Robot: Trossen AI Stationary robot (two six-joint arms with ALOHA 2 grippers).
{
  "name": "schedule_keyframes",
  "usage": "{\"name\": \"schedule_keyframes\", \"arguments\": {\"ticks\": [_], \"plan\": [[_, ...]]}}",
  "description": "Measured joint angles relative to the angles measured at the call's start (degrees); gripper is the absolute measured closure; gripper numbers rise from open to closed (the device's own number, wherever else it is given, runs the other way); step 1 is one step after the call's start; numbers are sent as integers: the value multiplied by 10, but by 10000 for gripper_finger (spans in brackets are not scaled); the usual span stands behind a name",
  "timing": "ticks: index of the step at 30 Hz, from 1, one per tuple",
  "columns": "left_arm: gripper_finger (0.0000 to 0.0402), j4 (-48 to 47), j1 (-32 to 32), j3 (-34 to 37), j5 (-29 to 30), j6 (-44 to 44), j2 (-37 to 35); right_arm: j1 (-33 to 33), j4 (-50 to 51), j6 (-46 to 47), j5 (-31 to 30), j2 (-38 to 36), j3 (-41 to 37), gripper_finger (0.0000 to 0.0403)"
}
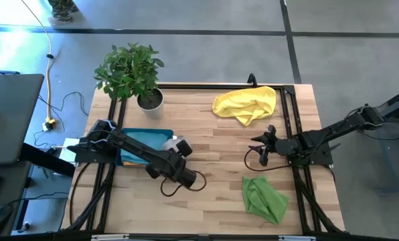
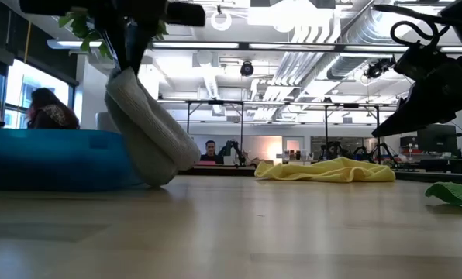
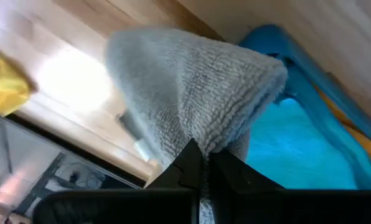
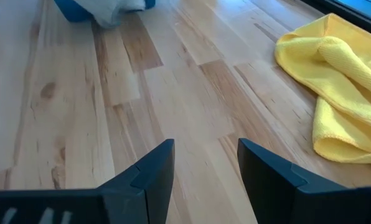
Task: Fold microfiber towels
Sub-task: Stack the gray microfiber towel on top of the blue microfiber towel in the blue bin
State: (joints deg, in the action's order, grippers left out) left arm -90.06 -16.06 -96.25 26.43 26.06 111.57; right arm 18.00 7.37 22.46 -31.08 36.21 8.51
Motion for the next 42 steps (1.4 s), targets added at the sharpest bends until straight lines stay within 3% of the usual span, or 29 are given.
{"name": "schedule_keyframes", "arguments": {"ticks": [9,13,20,24,31,42], "plan": [[399,13,10,-1,14,-389,-57,0,5,0,0,2,0,233],[399,35,19,-16,-8,-534,-65,0,5,0,0,2,0,233],[399,200,42,-27,-81,-659,-74,0,5,0,0,2,0,233],[399,220,59,-27,-107,-708,-75,0,6,0,0,2,0,233],[399,199,79,-5,-133,-794,-76,0,6,0,0,2,0,233],[398,68,86,53,-142,-861,-86,0,6,0,0,2,0,233]]}}
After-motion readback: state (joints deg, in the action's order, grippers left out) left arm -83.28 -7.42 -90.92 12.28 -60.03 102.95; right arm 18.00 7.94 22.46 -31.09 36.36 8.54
